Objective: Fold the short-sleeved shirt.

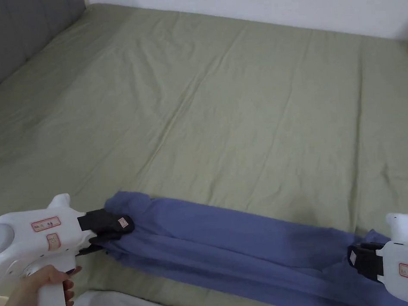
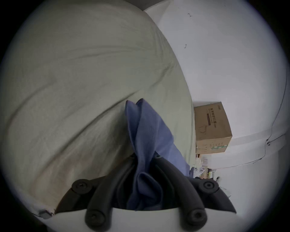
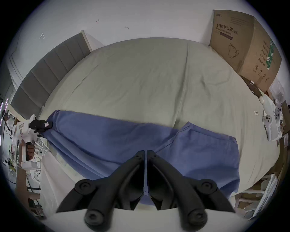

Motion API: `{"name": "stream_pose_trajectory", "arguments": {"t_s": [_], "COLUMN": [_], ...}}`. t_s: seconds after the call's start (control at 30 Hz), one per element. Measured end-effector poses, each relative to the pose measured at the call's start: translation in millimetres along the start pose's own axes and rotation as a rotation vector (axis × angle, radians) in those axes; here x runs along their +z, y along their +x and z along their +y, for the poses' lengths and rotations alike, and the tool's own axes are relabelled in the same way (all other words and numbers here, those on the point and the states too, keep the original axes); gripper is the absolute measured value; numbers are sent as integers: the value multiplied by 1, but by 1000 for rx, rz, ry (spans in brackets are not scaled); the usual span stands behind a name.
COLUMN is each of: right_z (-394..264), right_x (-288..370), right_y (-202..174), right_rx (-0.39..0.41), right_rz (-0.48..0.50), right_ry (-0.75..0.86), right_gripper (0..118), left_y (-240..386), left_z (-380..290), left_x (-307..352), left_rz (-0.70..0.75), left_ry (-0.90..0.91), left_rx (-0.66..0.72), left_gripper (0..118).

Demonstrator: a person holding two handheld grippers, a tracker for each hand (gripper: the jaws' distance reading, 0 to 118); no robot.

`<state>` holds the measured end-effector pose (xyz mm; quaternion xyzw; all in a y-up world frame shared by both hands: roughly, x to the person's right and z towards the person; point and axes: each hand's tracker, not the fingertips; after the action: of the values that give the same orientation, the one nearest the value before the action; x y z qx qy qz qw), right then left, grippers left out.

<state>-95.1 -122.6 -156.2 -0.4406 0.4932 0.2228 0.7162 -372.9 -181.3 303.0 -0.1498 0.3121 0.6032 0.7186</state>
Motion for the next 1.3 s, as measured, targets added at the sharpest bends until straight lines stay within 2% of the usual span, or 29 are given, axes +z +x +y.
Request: {"name": "stream_pose_trajectory", "arguments": {"t_s": [0.07,0.17,0.4,0.57,0.77,0.9,1.0,1.1,1.2,1.23,1.27,1.3], "right_z": [0,5,3,-5,-12,-20,-30,-38,-45,-47,-48,-50], "right_x": [3,10,13,13,25,29,33,39,43,43,44,44], "right_y": [2,0,10,18,32,45,61,65,75,80,83,85], "right_rx": [-8,-6,-41,-69,-108,-151,-179,-185,-205,-218,-232,-243], "right_rz": [13,12,18,21,19,20,10,-3,-12,-13,-13,-15], "right_ry": [13,29,43,41,61,81,87,88,89,92,93,92], "right_gripper": [3,2,3,2,2,3,3,2,2,3,2,2], "left_y": [10,7,3,30,119,174,198,207,209,207,206,205], "left_z": [3,13,27,21,-6,-41,-76,-109,-135,-141,-144,-145], "left_x": [4,12,41,36,27,-1,-35,-72,-102,-110,-118,-123], "left_rz": [34,19,111,176,96,0,14,3,-29,-25,-21,-21], "left_ry": [-6,6,64,69,57,-42,-118,-199,-283,-282,-303,-316], "left_rx": [-67,-50,-65,-144,-418,-554,-691,-755,-761,-761,-767,-752], "left_gripper": [9,9,9,9,9,9,9,9,10,18,38,66]}}
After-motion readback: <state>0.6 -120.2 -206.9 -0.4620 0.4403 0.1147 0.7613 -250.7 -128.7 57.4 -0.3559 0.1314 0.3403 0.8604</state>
